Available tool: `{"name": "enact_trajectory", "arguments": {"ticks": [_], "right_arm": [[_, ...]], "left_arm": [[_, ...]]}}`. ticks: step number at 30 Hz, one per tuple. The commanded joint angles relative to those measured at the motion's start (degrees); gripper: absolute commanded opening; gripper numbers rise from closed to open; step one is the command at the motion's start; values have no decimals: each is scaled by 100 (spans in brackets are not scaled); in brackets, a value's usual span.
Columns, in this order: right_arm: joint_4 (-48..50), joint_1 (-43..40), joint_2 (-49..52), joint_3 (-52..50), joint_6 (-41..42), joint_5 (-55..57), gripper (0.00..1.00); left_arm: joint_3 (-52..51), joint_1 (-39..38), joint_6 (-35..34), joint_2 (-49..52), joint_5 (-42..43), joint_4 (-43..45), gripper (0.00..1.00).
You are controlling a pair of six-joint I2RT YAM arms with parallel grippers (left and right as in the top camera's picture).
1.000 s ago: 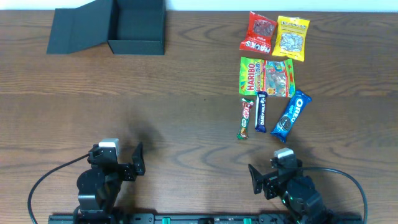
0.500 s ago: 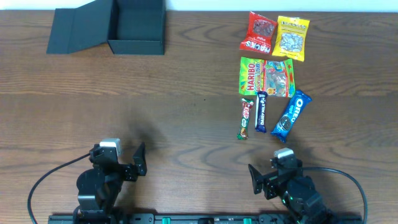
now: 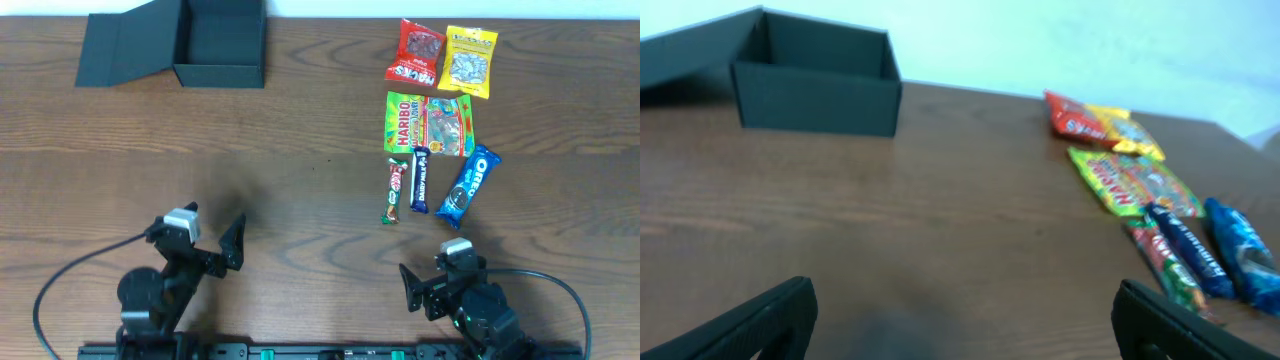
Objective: Pack container
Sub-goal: 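Reach the left gripper forward to the black box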
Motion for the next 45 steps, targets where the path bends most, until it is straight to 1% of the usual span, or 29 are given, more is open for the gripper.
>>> {"name": "enact_trajectory", "arguments": {"ticks": [1, 8, 14, 19, 21, 24, 29, 31, 35, 40, 45], "right_arm": [[-4, -20, -44, -48, -76, 2, 99], [-4, -20, -44, -48, -74, 2, 99], [-4, -20, -44, -48, -76, 2, 99], [-4, -20, -44, -48, -74, 2, 99], [-4, -20, -44, -48, -76, 0, 99], [-4, -20, -44, -48, -76, 2, 99], [-4, -20, -44, -48, -76, 2, 99], [-4, -20, -44, -48, -76, 0, 99], [-4, -20, -44, -48, -76, 2, 99], [-4, -20, -44, -48, -76, 2, 99], [-4, -20, -44, -48, -74, 2, 99]], "left_arm": [[522, 28, 374, 778, -219, 168, 95], [1926, 28, 1307, 3331, -555, 286, 95], [3672, 28, 1349, 5807, -1165, 306, 95], [5095, 28, 1473, 7532, -1274, 225, 95], [5812, 28, 1471, 8279, -1449, 44, 95], [6948, 28, 1471, 9313, -1469, -354, 95], [8638, 0, 1401, 10690, -1467, -942, 95], [9197, 2, 1213, 11151, -1467, -1082, 95], [9757, 0, 929, 11748, -1447, -1128, 95], [9794, -11, 927, 12041, -1445, -1248, 95], [9794, -81, 892, 12072, -1458, -1725, 95]]}}
